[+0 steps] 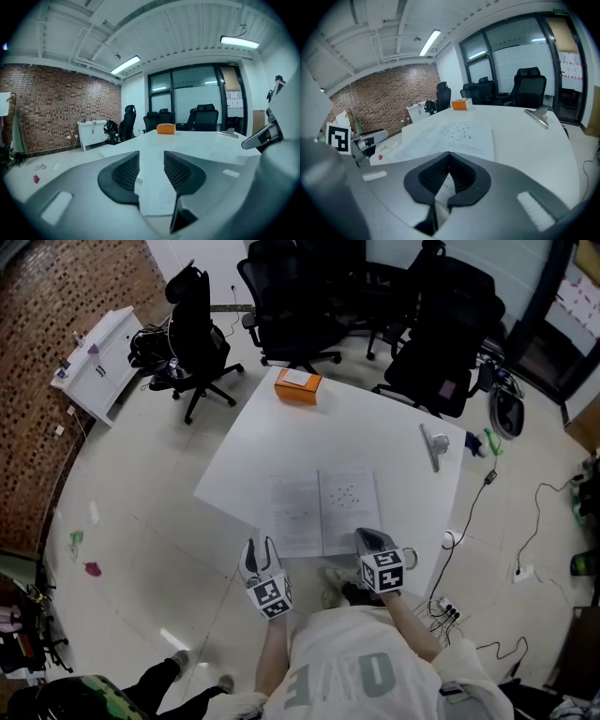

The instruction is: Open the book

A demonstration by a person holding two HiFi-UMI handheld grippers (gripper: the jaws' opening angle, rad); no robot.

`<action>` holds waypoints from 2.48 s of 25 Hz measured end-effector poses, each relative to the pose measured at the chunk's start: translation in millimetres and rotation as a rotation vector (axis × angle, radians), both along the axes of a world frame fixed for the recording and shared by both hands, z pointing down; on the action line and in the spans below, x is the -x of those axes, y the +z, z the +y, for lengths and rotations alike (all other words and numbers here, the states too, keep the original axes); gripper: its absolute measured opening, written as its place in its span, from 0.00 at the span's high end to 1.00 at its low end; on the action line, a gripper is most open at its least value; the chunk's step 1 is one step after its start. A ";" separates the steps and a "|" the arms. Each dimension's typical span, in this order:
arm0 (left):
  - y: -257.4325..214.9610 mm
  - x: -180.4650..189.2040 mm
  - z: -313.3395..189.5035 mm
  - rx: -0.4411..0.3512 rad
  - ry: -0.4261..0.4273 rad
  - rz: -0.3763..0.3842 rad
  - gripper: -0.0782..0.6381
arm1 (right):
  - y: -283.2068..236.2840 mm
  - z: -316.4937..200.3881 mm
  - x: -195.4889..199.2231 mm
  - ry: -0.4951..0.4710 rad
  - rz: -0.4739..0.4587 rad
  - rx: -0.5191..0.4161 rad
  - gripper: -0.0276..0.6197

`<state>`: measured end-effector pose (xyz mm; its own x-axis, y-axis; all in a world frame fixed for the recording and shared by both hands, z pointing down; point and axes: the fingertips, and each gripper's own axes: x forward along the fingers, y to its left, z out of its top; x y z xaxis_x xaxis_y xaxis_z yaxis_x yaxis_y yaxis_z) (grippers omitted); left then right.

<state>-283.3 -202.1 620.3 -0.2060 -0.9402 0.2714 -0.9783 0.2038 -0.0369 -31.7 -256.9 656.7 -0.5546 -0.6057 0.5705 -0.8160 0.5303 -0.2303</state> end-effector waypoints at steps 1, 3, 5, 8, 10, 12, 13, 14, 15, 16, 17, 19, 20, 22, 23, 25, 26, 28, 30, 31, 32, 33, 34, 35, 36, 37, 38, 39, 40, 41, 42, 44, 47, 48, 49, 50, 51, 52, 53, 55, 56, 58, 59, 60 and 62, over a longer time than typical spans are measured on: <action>-7.6 -3.7 -5.2 -0.020 0.012 -0.002 0.65 | -8.2 -2.9 0.0 0.008 -0.017 -0.016 0.95; -22.9 -11.6 -14.4 -0.061 0.038 -0.005 0.66 | -22.1 -5.8 0.2 0.018 -0.046 -0.042 0.95; -37.9 -18.6 -21.7 -0.100 0.063 -0.004 0.66 | -33.7 -6.5 0.3 0.024 -0.066 -0.064 0.95; -56.9 -27.5 -29.5 -0.150 0.098 0.010 0.73 | -47.7 -8.7 -1.1 0.037 -0.091 -0.097 0.95; -66.6 -34.2 -33.9 -0.176 0.123 0.023 0.87 | -55.6 -11.5 -3.5 0.052 -0.109 -0.120 0.95; -72.7 -40.1 -37.3 -0.193 0.144 0.044 0.87 | -62.7 -14.1 -6.5 0.071 -0.122 -0.150 0.95; -75.1 -42.5 -38.5 -0.199 0.151 0.057 0.87 | -65.5 -14.9 -8.1 0.080 -0.125 -0.167 0.95; -77.4 -45.0 -39.4 -0.204 0.158 0.072 0.87 | -67.6 -15.1 -9.5 0.087 -0.127 -0.181 0.95; -79.8 -47.7 -40.1 -0.209 0.165 0.091 0.87 | -69.0 -14.6 -10.4 0.091 -0.130 -0.190 0.95; -82.5 -50.4 -40.6 -0.217 0.173 0.111 0.87 | -70.0 -13.5 -10.6 0.093 -0.136 -0.196 0.95; -86.0 -53.2 -40.8 -0.226 0.183 0.129 0.87 | -71.0 -12.0 -10.1 0.093 -0.143 -0.199 0.95; -95.5 -59.0 -41.5 -0.250 0.209 0.148 0.87 | -74.1 -8.9 -8.1 0.096 -0.159 -0.204 0.95; -100.8 -62.0 -42.2 -0.262 0.224 0.151 0.87 | -76.5 -7.4 -7.0 0.099 -0.166 -0.208 0.95; -110.5 -67.9 -42.4 -0.281 0.253 0.154 0.87 | -82.2 -3.9 -5.3 0.107 -0.178 -0.218 0.95; -114.5 -70.7 -41.1 -0.289 0.265 0.154 0.87 | -85.0 -1.1 -4.9 0.113 -0.184 -0.224 0.95; -120.3 -77.2 -35.8 -0.299 0.287 0.152 0.87 | -89.5 6.9 -5.9 0.125 -0.195 -0.235 0.95; -122.6 -80.7 -32.2 -0.302 0.298 0.150 0.87 | -91.2 12.2 -7.3 0.133 -0.200 -0.239 0.95; -126.7 -86.8 -24.1 -0.308 0.319 0.149 0.87 | -94.4 24.6 -10.3 0.148 -0.209 -0.244 0.95; -128.7 -92.0 -13.8 -0.314 0.332 0.152 0.87 | -96.5 39.5 -13.4 0.150 -0.213 -0.248 0.95; -128.3 -95.5 -8.9 -0.316 0.337 0.154 0.87 | -96.6 46.2 -15.9 0.147 -0.212 -0.251 0.95; -127.6 -99.5 -4.4 -0.317 0.340 0.156 0.87 | -96.3 51.6 -18.8 0.144 -0.209 -0.253 0.95; -127.0 -103.4 0.3 -0.316 0.344 0.159 0.87 | -95.8 56.1 -21.7 0.143 -0.207 -0.253 0.95; -126.8 -106.4 6.1 -0.314 0.346 0.161 0.87 | -95.5 60.4 -23.7 0.145 -0.209 -0.251 0.95; -127.4 -107.8 12.9 -0.314 0.347 0.159 0.87 | -96.1 64.3 -24.3 0.145 -0.215 -0.251 0.95; -129.3 -107.4 20.0 -0.318 0.345 0.149 0.87 | -98.4 67.5 -23.3 0.142 -0.224 -0.256 0.95; -131.8 -105.4 27.3 -0.325 0.339 0.137 0.87 | -102.2 70.6 -21.1 0.134 -0.233 -0.268 0.95; -134.3 -102.6 34.9 -0.334 0.330 0.127 0.87 | -106.5 74.4 -18.5 0.122 -0.241 -0.283 0.95; -136.3 -99.6 43.1 -0.343 0.317 0.122 0.87 | -110.2 79.2 -16.0 0.109 -0.247 -0.296 0.95; -137.8 -97.3 51.8 -0.350 0.304 0.120 0.87 | -112.6 85.0 -14.1 0.095 -0.253 -0.306 0.95; -138.9 -96.2 61.1 -0.356 0.292 0.117 0.87 | -114.3 91.6 -12.6 0.082 -0.258 -0.310 0.95; -139.5 -96.8 71.3 -0.358 0.284 0.109 0.87 | -115.7 99.5 -11.9 0.070 -0.266 -0.311 0.95; -138.4 -102.9 95.4 -0.352 0.277 0.091 0.87 | -117.6 122.9 -15.1 0.050 -0.281 -0.308 0.95; -130.4 -113.1 142.0 -0.331 0.251 0.097 0.87 | -112.3 177.8 -29.4 0.034 -0.288 -0.293 0.95; -127.6 -118.0 158.4 -0.325 0.244 0.102 0.87 | -109.0 197.7 -36.2 0.035 -0.289 -0.286 0.95; -126.0 -126.1 174.8 -0.321 0.246 0.106 0.87 | -106.2 217.1 -45.2 0.039 -0.291 -0.281 0.95; -125.8 -137.9 191.7 -0.321 0.255 0.109 0.87 | -104.4 236.2 -56.6 0.046 -0.291 -0.278 0.95; -126.3 -152.3 209.6 -0.325 0.270 0.109 0.87 | -103.0 255.4 -69.5 0.055 -0.291 -0.277 0.95; -126.8 -167.0 228.4 -0.330 0.283 0.104 0.87 | -101.7 274.6 -82.1 0.064 -0.292 -0.275 0.95; -126.5 -180.2 247.2 -0.334 0.292 0.097 0.87 | -100.3 293.5 -92.6 0.071 -0.296 -0.272 0.95; -124.1 -201.5 283.2 -0.336 0.304 0.091 0.87 | -98.1 329.2 -107.3 0.075 -0.307 -0.267 0.95; -123.0 -211.2 299.8 -0.332 0.313 0.093 0.87 | -98.6 345.8 -113.4 0.074 -0.310 -0.267 0.95; -122.8 -228.6 330.3 -0.326 0.329 0.091 0.87 | -103.9 376.1 -125.8 0.072 -0.317 -0.271 0.95; -123.6 -234.9 344.0 -0.324 0.330 0.086 0.87 | -108.0 390.0 -131.3 0.070 -0.324 -0.271 0.95; -124.6 -239.3 356.5 -0.321 0.328 0.082 0.87 | -112.1 403.4 -135.6 0.066 -0.331 -0.272 0.95; -127.0 -244.9 376.6 -0.314 0.321 0.080 0.87 | -119.1 426.1 -141.2 0.059 -0.341 -0.274 0.95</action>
